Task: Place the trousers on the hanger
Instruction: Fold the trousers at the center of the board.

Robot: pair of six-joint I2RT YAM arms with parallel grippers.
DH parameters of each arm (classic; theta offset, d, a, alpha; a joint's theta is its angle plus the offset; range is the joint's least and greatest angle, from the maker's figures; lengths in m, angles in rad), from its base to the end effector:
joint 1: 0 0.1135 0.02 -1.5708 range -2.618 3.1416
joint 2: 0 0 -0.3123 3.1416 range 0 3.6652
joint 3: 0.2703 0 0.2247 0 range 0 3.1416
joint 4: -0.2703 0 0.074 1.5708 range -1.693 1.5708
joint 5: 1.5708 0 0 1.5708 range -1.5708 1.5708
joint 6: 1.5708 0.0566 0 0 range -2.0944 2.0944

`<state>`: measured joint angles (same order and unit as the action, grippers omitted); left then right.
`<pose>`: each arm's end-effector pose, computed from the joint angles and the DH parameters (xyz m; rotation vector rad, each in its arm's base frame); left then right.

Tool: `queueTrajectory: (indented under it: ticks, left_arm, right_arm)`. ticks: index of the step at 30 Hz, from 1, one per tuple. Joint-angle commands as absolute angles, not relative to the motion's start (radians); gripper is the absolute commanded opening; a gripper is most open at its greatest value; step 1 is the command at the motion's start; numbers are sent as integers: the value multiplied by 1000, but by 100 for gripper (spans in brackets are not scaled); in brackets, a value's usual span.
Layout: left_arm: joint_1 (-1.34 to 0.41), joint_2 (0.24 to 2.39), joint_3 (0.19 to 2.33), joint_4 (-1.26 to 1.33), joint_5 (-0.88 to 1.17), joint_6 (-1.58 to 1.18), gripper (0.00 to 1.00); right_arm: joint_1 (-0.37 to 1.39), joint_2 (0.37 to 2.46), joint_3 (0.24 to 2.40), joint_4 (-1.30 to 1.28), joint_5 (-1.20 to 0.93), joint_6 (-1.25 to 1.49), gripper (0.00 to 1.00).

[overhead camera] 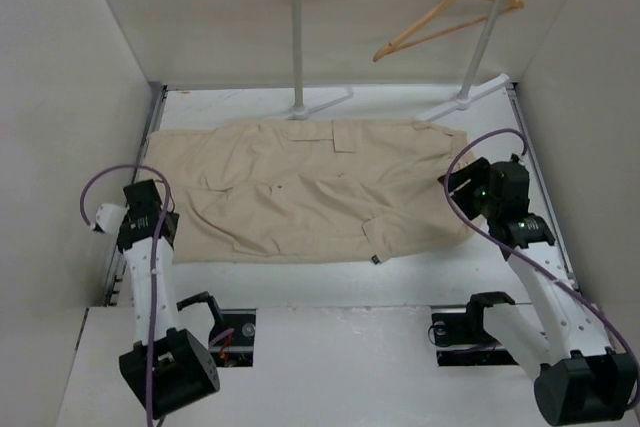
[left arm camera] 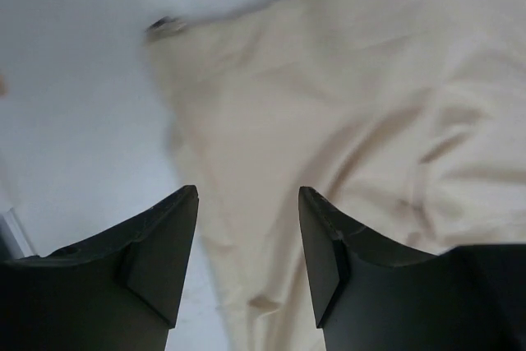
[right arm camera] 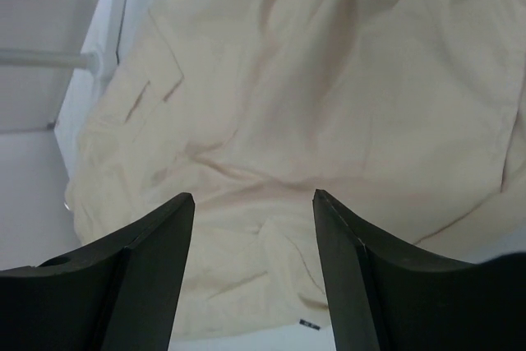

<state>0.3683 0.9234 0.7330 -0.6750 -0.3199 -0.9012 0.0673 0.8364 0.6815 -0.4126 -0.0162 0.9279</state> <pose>0.1228 0.0664 0.2833 -1.5243 1.8317 0.1397 0.1437 0.0106 0.3010 0.9082 2.0021 0.5912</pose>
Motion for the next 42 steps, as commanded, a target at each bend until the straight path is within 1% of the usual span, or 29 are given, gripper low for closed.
queueTrajectory:
  ticks: [1,4,7,11,14,15,19,20,21,23,25,27,30,34,38,41,42]
  left_arm:
    - [465,905,583,-776,-255,-946,50]
    - [539,914,543,-721,-226,-945,54]
    - [564,928,517,-593,-213,-937,55]
    - [567,1006,512,-477,-184,-946,55]
    - [594,1071,502,-431,-201,-943,50]
    - [611,1089,499,-414,-196,-943,45]
    - [621,1097,518,-425,-196,-943,12]
    - [605,1077,528,-460,-216,-953,8]
    - [579,1053,537,-492,-251,-986,6]
    - [520,1035,563,-521,-305,-1012,6]
    - [467,1067,606,-537,-343,-1011,5]
    - [449,1101,635,-538,-345,-1009,4]
    - [443,1126,663,-525,-327,-1014,3]
    - [432,1160,692,-528,-319,-1022,2]
    - [429,1169,709,-543,-319,-1028,1]
    - [435,1161,716,-575,-318,-1029,0]
    - [439,1157,716,-586,-318,-1029,0]
  right_arm:
    - [110,804,638,-428,-54,943,65]
    - [131,790,620,-448,-75,930,67]
    - [140,784,612,-460,-106,910,70]
    - [153,769,604,-491,-112,896,74]
    - [153,749,598,-514,-84,894,74]
    - [142,746,594,-521,-77,896,73]
    - [41,750,575,-574,24,926,63]
    - [21,756,571,-587,46,939,63]
    - [-13,768,568,-603,73,952,62]
    - [-77,785,560,-620,121,966,60]
    - [-140,796,555,-623,172,971,60]
    - [-205,831,555,-606,224,960,60]
    - [-277,931,572,-537,229,931,59]
    - [-289,1101,621,-443,227,908,58]
    - [-285,1227,627,-356,219,908,58]
    - [-282,1276,611,-275,200,913,50]
    - [-282,1284,606,-252,184,916,45]
